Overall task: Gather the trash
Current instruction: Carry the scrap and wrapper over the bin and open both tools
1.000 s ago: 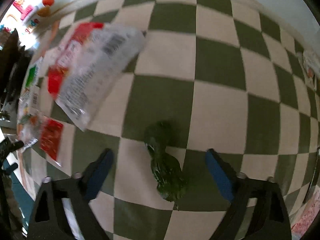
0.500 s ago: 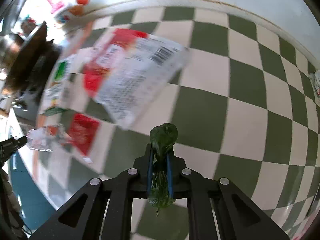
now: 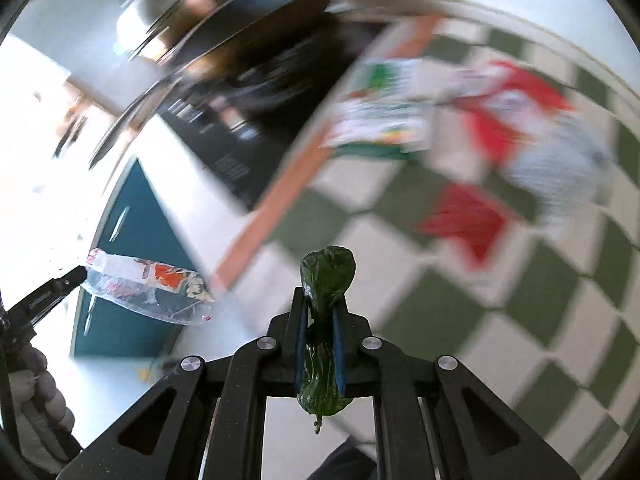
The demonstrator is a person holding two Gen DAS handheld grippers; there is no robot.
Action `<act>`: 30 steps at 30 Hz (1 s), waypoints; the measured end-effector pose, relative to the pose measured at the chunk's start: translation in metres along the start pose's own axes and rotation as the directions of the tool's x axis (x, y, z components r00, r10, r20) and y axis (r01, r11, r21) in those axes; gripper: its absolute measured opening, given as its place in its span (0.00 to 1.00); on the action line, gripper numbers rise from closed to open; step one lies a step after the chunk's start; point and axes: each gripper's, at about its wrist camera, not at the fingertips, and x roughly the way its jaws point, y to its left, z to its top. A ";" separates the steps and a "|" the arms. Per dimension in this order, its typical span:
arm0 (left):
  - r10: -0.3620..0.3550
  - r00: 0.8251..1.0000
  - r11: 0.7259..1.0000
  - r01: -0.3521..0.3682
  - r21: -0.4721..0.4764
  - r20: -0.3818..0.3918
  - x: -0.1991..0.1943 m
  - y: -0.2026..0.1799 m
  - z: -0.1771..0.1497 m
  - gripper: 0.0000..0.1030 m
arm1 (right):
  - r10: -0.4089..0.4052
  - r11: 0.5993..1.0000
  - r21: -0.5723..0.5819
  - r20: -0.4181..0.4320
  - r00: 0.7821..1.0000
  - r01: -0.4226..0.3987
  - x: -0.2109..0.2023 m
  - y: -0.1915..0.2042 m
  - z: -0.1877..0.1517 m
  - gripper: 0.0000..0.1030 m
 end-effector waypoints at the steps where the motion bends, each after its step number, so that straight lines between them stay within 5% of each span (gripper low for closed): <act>1: 0.033 0.999 0.999 -0.033 -0.023 -0.014 0.006 0.020 -0.006 0.03 | 0.021 0.999 -0.033 -0.023 1.000 -0.022 0.012 0.019 -0.005 0.11; 8: 0.128 0.979 0.980 -0.150 -0.132 -0.160 0.093 0.112 -0.065 0.03 | 0.051 0.970 -0.226 -0.187 0.981 -0.093 0.125 0.119 -0.055 0.11; 12: 0.135 0.954 0.970 -0.182 -0.160 -0.268 0.194 0.138 -0.117 0.03 | -0.007 0.961 -0.267 -0.269 0.963 -0.068 0.227 0.136 -0.096 0.11; 21: 0.085 0.904 0.971 -0.169 -0.167 -0.420 0.423 0.145 -0.224 0.03 | -0.079 0.975 -0.223 -0.369 0.926 -0.006 0.468 0.089 -0.174 0.11; 25: -0.010 0.867 0.972 -0.110 -0.210 -0.498 0.504 0.147 -0.264 0.03 | -0.077 0.978 -0.209 -0.392 0.917 -0.007 0.539 0.062 -0.197 0.11; 30: -0.146 0.821 0.957 -0.025 -0.290 -0.552 0.560 0.146 -0.289 0.04 | -0.079 0.976 -0.216 -0.444 0.893 -0.020 0.608 0.046 -0.218 0.11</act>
